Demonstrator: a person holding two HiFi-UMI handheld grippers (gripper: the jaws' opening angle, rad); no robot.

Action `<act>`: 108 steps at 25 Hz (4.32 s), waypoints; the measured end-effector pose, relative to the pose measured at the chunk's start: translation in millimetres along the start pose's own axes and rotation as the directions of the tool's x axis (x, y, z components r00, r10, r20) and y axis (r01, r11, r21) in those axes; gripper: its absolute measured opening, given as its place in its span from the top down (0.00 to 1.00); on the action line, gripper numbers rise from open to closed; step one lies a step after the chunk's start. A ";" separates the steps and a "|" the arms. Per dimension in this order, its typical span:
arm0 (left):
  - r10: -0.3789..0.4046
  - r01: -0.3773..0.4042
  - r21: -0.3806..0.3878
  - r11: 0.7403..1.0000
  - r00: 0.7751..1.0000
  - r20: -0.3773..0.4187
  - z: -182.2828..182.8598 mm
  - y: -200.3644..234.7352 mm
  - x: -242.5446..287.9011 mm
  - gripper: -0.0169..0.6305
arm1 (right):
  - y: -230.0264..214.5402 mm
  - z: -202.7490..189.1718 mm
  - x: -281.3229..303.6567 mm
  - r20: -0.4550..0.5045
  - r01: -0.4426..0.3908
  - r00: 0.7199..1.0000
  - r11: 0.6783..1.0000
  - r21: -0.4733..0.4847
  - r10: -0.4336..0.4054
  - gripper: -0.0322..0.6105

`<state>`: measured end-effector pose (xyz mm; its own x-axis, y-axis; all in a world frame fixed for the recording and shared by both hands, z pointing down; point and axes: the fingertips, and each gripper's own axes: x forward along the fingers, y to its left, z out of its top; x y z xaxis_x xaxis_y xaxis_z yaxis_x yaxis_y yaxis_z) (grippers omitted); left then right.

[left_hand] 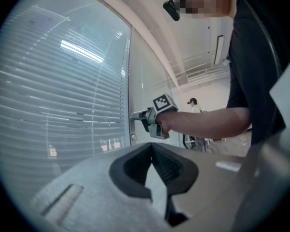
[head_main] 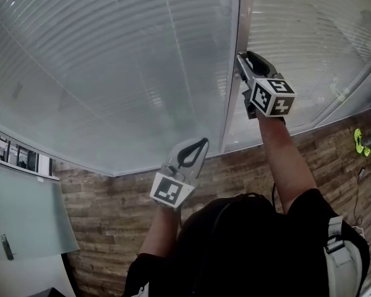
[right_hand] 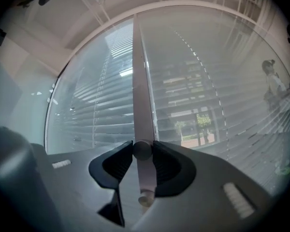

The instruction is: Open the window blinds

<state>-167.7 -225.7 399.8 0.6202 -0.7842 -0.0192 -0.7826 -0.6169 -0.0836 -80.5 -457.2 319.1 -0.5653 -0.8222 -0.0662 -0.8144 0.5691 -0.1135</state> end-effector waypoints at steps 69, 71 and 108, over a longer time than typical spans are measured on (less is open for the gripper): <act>-0.101 0.102 -0.018 0.995 0.993 0.060 3.7 -21.1 42.6 0.97 | 25.1 -12.1 -1.0 -0.233 -0.221 0.967 0.112 -0.969 -0.104 0.66; -0.096 0.097 -0.015 0.995 0.993 0.065 4.1 -20.0 41.3 0.97 | 24.6 -13.4 -1.1 -0.236 -0.228 0.966 0.084 -0.970 -0.108 0.71; -0.084 0.083 0.015 0.996 0.996 0.038 10.8 -19.7 28.1 0.97 | 18.5 -2.2 -0.5 -0.158 -0.063 0.984 0.681 -0.730 -0.078 0.75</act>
<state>-134.3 -234.9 390.2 0.6850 -0.7268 -0.0501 -0.7275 -0.6787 -0.1001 -95.6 -446.3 319.2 -0.5137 -0.8521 0.1007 -0.6140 0.4470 0.6506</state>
